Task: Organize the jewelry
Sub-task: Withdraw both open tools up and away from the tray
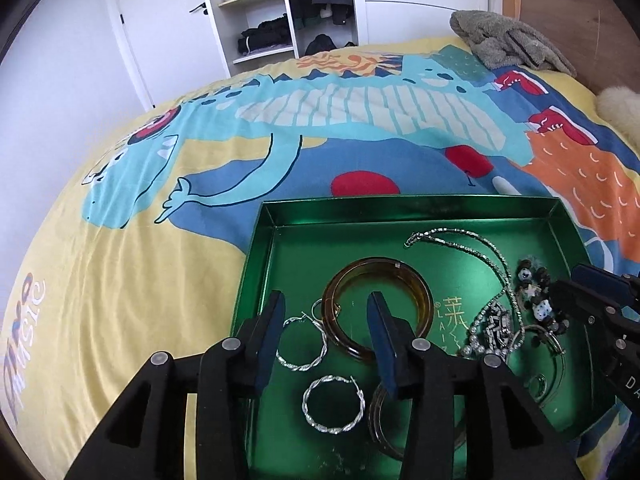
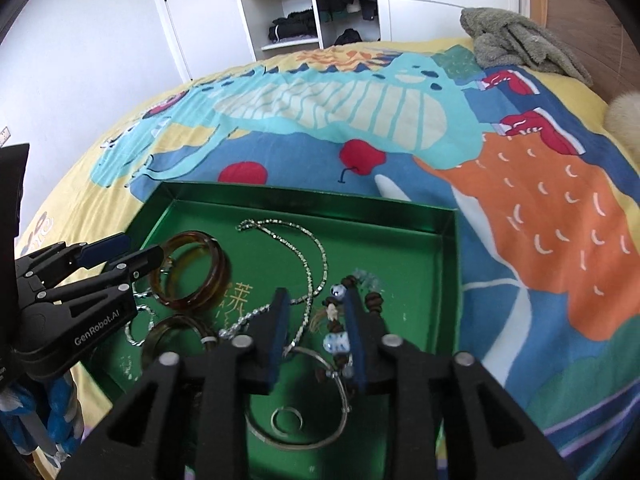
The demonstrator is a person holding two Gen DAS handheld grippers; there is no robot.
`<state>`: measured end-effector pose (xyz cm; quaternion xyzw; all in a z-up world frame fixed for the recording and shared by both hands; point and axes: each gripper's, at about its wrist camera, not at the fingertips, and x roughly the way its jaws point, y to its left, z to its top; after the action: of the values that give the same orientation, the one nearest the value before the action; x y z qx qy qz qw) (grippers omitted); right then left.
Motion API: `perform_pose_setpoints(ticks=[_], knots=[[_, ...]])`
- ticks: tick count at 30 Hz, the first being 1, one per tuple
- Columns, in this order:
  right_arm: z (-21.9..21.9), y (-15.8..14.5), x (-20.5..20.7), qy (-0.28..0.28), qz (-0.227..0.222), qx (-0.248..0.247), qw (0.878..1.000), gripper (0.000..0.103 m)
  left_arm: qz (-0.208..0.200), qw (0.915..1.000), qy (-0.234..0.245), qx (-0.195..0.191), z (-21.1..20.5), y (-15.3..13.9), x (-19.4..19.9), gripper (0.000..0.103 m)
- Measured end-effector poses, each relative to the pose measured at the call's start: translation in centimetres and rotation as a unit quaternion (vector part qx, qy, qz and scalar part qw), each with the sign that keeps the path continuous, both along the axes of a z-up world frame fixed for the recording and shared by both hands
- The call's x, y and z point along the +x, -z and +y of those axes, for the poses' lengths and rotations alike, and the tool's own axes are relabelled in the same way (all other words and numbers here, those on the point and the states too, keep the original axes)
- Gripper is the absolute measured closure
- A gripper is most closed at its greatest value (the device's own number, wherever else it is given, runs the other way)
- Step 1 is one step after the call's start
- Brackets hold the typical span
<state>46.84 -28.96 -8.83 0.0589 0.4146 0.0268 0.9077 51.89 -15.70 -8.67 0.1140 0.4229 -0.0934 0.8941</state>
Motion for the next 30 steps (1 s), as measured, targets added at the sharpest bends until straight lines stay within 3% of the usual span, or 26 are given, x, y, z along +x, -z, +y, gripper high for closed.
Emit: perform_pose_setpoints(ticks=[8,18,21,23,30], knots=[[0.8,-4.8,-7.4,0.007,-0.042,0.001,0.999,0.074,-0.04,0.9989,-0.015,-0.022,3.0,-5.2,-7.5,0.056],[5.6,-10.5,-21.0,-0.013,-0.11,-0.003,0.994,0.06,-0.109,0.9934,-0.018,-0.029,6.6,-11.4,-21.6,0.036],[6.9,-11.6,-25.2,-0.018,-0.127,-0.009,0.992,0.056,-0.129,0.9908,-0.019,-0.036,7.8,-12.9,-25.8,0.031],[7.6,-12.3,-27.9,-0.019,-0.138,-0.02,0.99,0.054,-0.145,0.9885,-0.021,-0.039,8.6,-13.7,-28.6,0.022],[9.8,-14.0,-36.4,-0.016,-0.168,-0.044,0.985,0.047,-0.183,0.9812,-0.024,-0.055,10.9,-15.7,-36.6,0.013]])
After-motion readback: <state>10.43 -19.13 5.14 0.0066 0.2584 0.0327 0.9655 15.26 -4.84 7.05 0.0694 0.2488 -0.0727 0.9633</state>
